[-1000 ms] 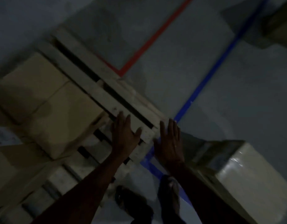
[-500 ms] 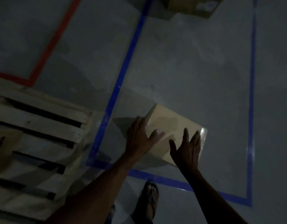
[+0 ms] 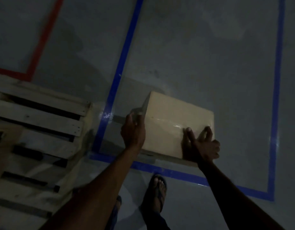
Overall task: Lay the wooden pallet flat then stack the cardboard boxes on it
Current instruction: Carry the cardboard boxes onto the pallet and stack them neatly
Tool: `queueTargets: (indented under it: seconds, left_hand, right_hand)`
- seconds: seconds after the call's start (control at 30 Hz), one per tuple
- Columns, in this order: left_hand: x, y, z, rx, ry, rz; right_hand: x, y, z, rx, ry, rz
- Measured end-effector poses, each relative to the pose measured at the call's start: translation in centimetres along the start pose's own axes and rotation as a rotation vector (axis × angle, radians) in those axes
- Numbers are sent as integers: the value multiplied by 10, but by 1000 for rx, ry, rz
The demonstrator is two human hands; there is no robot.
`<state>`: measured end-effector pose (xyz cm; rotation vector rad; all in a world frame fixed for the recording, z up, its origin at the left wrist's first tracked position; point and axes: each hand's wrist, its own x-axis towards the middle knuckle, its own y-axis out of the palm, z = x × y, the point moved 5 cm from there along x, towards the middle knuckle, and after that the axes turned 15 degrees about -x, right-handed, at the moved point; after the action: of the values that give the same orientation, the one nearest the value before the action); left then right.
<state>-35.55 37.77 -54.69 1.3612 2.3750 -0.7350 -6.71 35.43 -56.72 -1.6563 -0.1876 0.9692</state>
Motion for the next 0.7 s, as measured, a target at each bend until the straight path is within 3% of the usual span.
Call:
queueTargets:
  seconds: [0.17,0.37,0.43,0.6,0.7]
  left_hand:
    - [7,-42,-26,-314,-141,92]
    - [13,-55,4,-279,-419,276]
    - [7,-48,17,-181,-406,352]
    - [-25,-30,11,-198,-367,159]
    - [-41,-13,-13,-4,-281,225]
  right_hand:
    - [-14,-29,31,25,-115,110]
    - [-43,-20,74,31,-296,301]
    - [-57,-4,86,64,-364,357]
    - [-86,-15,61,311,-264,227]
    - [-116,-42,38,538,-232,209]
